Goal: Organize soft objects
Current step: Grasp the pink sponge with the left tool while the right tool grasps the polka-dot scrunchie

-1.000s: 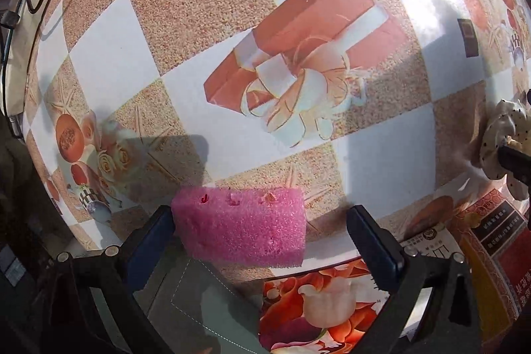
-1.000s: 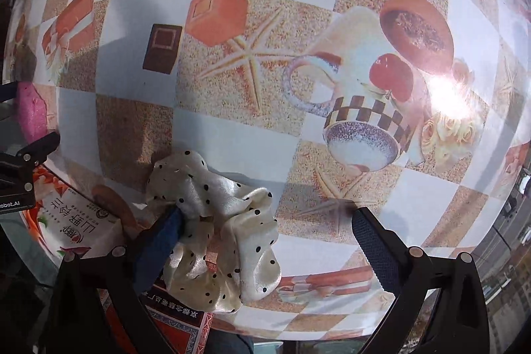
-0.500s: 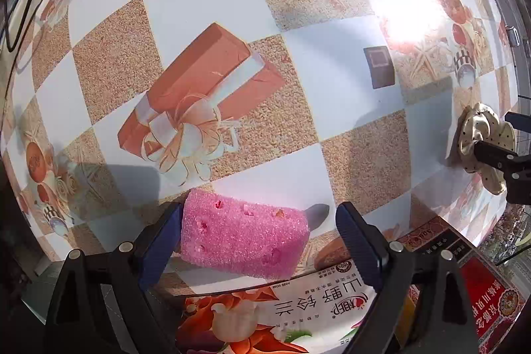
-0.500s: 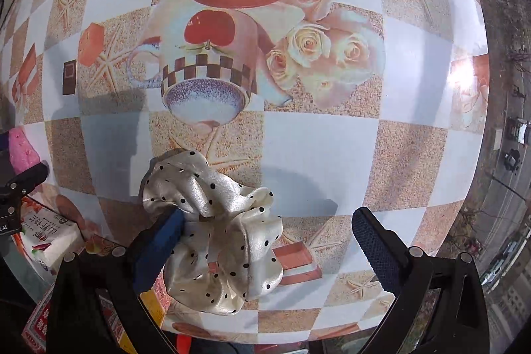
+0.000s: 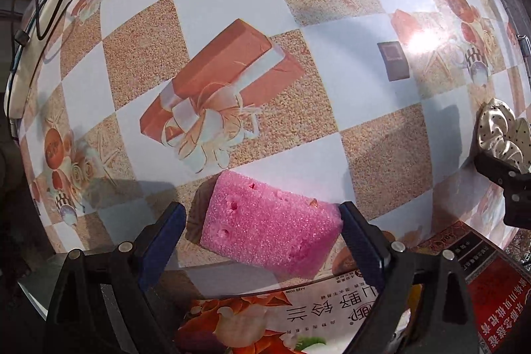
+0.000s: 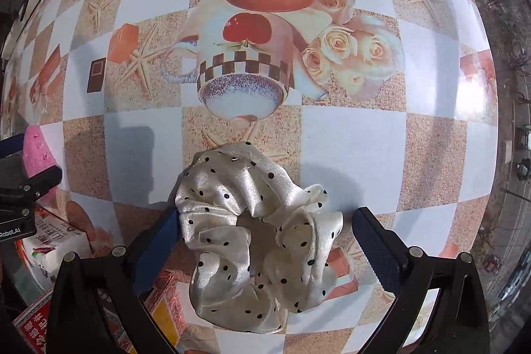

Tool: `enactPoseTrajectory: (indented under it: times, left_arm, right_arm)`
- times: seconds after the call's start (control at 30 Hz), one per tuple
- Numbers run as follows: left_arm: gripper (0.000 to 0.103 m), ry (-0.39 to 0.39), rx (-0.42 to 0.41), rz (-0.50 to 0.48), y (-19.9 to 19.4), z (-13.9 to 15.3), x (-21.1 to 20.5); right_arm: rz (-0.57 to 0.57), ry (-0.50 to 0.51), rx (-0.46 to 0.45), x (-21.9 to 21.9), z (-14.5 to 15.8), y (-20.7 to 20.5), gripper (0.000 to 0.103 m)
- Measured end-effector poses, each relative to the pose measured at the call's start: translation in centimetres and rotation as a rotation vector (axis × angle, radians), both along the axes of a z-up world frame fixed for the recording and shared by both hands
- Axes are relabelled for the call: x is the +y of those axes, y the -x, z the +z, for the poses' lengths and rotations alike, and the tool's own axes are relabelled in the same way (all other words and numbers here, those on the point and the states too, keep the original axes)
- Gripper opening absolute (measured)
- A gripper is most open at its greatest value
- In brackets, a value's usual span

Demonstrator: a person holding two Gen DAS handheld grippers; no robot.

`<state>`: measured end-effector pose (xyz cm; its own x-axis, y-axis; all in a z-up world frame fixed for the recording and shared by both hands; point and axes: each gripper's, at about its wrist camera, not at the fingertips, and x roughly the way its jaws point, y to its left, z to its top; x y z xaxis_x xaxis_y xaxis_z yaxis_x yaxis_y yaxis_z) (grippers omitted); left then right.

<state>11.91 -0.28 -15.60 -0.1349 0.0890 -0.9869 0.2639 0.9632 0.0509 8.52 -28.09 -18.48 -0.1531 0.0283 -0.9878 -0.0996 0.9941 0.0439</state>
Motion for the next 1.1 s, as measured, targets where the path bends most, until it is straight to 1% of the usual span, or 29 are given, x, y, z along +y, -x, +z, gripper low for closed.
enactPoseTrajectory:
  times: [0.07,0.13,0.17,0.2,0.23,0.27,0.3,0.33,0.37,0.4,0.47,0.5,0.53,0.57,0.6,0.67,0.7,0.73,0.77,0.8,0.83,0.87,0.9,0.93,0.97,1.1]
  left_arm:
    - [0.097,0.007,-0.007,0.001,-0.1,-0.1,0.0]
    - [0.102,0.008,-0.009,-0.008,-0.1,-0.4,0.2]
    - [0.103,0.010,0.003,-0.009,-0.2,-0.9,0.3]
    - [0.103,0.031,0.018,0.001,-0.7,-1.7,0.1]
    - [0.103,0.046,0.027,0.019,-0.1,-2.2,0.1]
    - [0.103,0.051,0.023,0.028,0.2,-2.3,0.2]
    - [0.103,0.051,0.018,0.024,0.3,-2.3,0.3]
    - [0.103,0.053,0.012,0.026,0.1,-2.4,0.2]
    - [0.103,0.055,0.002,0.026,0.1,-2.4,0.2]
    - [0.103,0.057,-0.008,0.023,0.5,-2.3,0.4]
    - [0.103,0.055,-0.007,0.013,0.9,-2.0,0.0]
    - [0.103,0.052,0.008,0.002,1.2,-2.0,-0.2]
    - [0.103,0.047,0.021,-0.018,1.3,-2.0,-0.5]
    - [0.103,0.040,0.016,-0.057,1.3,-1.9,-0.9]
    - [0.103,0.028,0.001,-0.110,1.4,-1.8,-1.4]
    - [0.103,-0.003,-0.024,-0.249,1.8,-1.6,-2.8]
    - [0.103,-0.013,-0.025,-0.300,2.1,-1.6,-3.2]
    - [0.102,-0.007,-0.022,-0.332,2.4,-1.5,-3.5]
    - [0.100,0.004,-0.016,-0.342,2.6,-1.5,-3.6]
    - [0.094,0.020,-0.015,-0.341,2.6,-1.3,-3.6]
    - [0.087,0.039,-0.014,-0.340,2.8,-1.0,-3.9]
    - [0.081,0.062,-0.014,-0.337,3.0,-0.8,-4.4]
    - [0.073,0.070,-0.026,-0.339,3.2,-0.4,-4.5]
    - [0.073,0.041,-0.052,-0.353,3.4,-0.1,-4.7]
    - [0.073,0.026,-0.072,-0.358,3.5,0.1,-4.8]
    - [0.073,0.017,-0.136,-0.301,3.9,1.9,-4.5]
  right_arm:
    - [0.022,0.027,-0.013,0.4,-0.1,0.2,0.102]
    - [0.012,0.017,-0.017,1.1,0.1,0.2,0.103]
    - [0.011,0.010,-0.016,1.2,0.0,-0.1,0.103]
    - [0.009,0.008,-0.015,1.9,-0.3,-0.7,0.103]
    - [0.011,0.010,-0.013,3.0,-0.1,-1.5,0.103]
    - [0.010,0.009,-0.011,1.8,0.0,-1.0,0.103]
    - [0.011,0.009,-0.009,0.6,0.1,-0.3,0.103]
    - [0.010,0.011,-0.005,1.1,-0.2,-1.4,0.103]
    - [0.005,0.011,-0.004,2.4,0.2,-2.1,0.103]
    - [0.003,0.012,-0.007,3.7,-0.1,-2.5,0.103]
    - [0.002,0.011,-0.018,3.6,-0.6,-2.4,0.103]
    - [0.004,0.010,-0.027,3.4,-0.4,-2.1,0.103]
    - [0.004,0.010,-0.034,3.2,-0.1,-1.7,0.103]
    - [0.006,0.010,-0.037,3.1,0.0,-1.4,0.103]
    - [0.009,0.012,-0.037,3.1,0.3,-1.3,0.103]
    - [0.012,0.014,-0.033,3.2,0.5,-1.0,0.103]
    - [0.014,0.017,-0.032,3.2,0.5,-1.0,0.103]
    - [0.012,0.020,-0.029,3.3,0.5,-0.9,0.103]
    - [0.010,0.022,-0.034,3.3,0.8,-0.7,0.100]
    - [0.007,0.020,-0.044,3.3,1.2,-0.5,0.092]
    - [0.007,0.019,-0.056,3.3,1.7,-0.3,0.087]
    - [0.010,0.018,-0.069,3.4,2.2,-0.2,0.072]
    - [0.018,0.016,-0.080,3.5,2.8,0.0,0.055]
    - [0.025,0.016,-0.085,3.6,3.1,0.0,0.046]
    - [0.027,0.013,-0.081,3.7,3.3,0.1,0.035]
    - [-0.037,-0.034,-0.077,2.9,4.5,0.4,0.035]
